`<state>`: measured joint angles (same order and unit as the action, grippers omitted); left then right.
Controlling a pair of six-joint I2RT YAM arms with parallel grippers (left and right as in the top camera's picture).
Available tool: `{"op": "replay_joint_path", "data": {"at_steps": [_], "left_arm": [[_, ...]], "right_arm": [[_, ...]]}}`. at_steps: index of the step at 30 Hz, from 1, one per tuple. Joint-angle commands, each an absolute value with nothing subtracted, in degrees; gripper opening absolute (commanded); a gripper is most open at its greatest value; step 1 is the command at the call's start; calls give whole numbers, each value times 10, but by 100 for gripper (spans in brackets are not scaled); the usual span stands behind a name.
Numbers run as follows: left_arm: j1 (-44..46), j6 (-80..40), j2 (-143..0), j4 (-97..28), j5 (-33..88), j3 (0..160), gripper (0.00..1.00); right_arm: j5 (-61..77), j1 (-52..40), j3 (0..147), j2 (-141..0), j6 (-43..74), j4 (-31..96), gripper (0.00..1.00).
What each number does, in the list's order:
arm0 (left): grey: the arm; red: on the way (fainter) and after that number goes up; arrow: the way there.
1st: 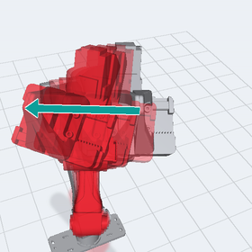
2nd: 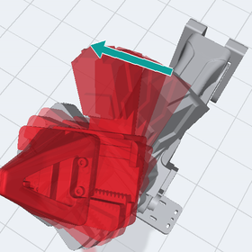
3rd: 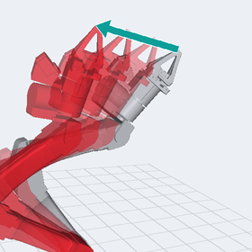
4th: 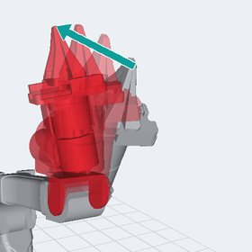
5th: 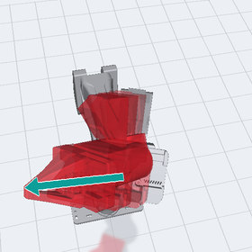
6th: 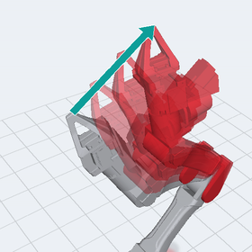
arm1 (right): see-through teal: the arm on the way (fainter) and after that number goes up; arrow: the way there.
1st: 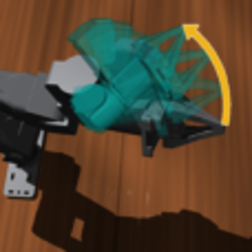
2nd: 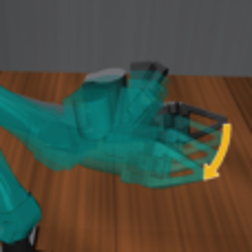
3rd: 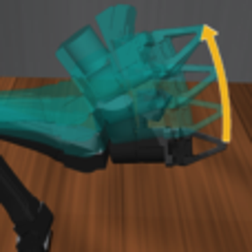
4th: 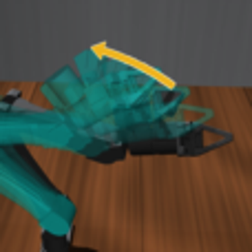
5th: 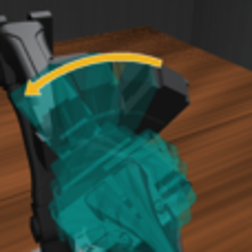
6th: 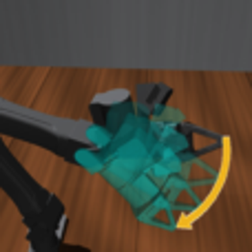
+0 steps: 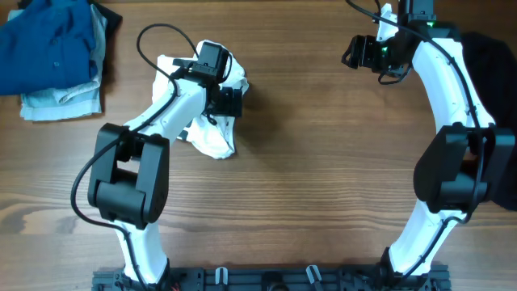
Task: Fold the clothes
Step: 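Grasp the folded white T-shirt with the left gripper and lift it, then carry the T-shirt with the left gripper to the top-left clothes stack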
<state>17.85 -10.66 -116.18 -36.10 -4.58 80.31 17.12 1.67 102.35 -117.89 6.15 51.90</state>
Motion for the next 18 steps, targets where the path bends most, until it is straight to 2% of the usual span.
{"op": "replay_joint_path", "data": {"at_steps": [1, 12, 13, 14, 17, 18], "left_arm": [[176, -110, -1187, -352, -106, 806, 100], [180, -2, -1245, -338, -85, 806, 100], [178, 1, -1249, -336, -86, 806, 94], [178, 12, -1252, -336, -89, 806, 82], [177, 68, -1254, -341, -117, 806, 22], [177, 76, -1254, -341, -150, 806, 7]], "right_arm": [[175, 14, 1019, -1190, 62, 521, 83], [177, 10, 1019, -1190, 65, 519, 83], [177, 10, 1019, -1190, 65, 519, 83], [177, 10, 1019, -1190, 64, 519, 83], [177, 10, 1019, -1190, 65, 519, 83], [177, 10, 1019, -1190, 66, 519, 83]]}}
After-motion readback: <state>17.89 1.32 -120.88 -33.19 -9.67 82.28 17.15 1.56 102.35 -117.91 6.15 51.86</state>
